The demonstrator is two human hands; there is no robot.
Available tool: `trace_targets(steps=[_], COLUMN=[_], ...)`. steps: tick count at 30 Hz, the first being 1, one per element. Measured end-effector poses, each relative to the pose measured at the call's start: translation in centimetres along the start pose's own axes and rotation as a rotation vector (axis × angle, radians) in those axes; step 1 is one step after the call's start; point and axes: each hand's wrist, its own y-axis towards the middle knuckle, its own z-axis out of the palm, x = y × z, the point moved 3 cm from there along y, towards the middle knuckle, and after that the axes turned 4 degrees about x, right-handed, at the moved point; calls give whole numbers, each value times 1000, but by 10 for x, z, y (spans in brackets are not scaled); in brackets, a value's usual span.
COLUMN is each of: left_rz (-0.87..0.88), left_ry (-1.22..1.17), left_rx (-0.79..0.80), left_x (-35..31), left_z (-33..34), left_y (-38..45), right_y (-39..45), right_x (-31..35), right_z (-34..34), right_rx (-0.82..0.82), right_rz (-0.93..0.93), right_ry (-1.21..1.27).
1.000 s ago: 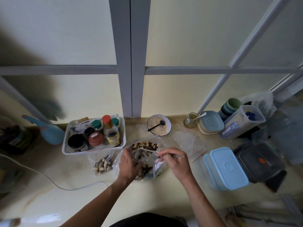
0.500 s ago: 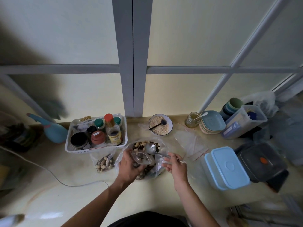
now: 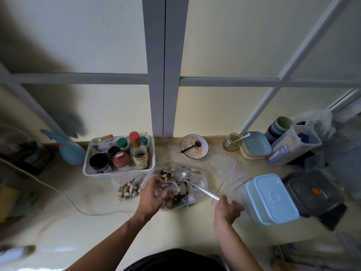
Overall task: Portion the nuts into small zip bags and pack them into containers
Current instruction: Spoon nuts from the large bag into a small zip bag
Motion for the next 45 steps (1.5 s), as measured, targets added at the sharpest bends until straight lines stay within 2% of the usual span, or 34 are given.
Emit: trace_targets(steps=[4, 6, 8, 10, 12, 16, 20, 23, 28, 34, 39, 42, 45], left_rz=[1, 12, 14, 17, 33, 55, 79, 111, 112, 41, -27, -51, -80], left_ry=[-66, -88, -112, -141, -169, -219, -150, -147, -243, -377, -537, -607, -598], left_rx=[-11, -17, -15, -13, -17, -13, 2, 31, 50, 66, 121, 80, -7], left_x=[-2, -5, -7, -10, -10, -10, 2, 4, 1, 14, 20, 24, 31], left_z=[2, 3, 6, 9, 10, 6, -6, -18, -40, -86, -107, -113, -116], left_y=[-6, -9, -12, -14, -17, -27, -35, -39, -46, -59, -79, -88, -95], right_y=[-24, -34, -43, -54, -63, -68, -76, -83, -90, -117, -138, -147, -150], right_x=[20, 25, 24, 14, 3, 4, 22, 30, 30, 20, 0, -7, -21], right_z=[-3, 3, 19, 39, 51, 58, 55, 54, 57, 67, 83, 91, 97], right_rx=[-88, -13, 260, 613, 771, 699, 610, 616, 673, 803, 1012, 1058, 1166], right_rz=[-378, -603, -705, -673, -689, -906, -1133, -1166, -1061, -1178, -1051, -1016, -853], right_ry=[-83, -165, -280, -415, -512, -541, -554, -492, -439, -411, -370, -359, -469])
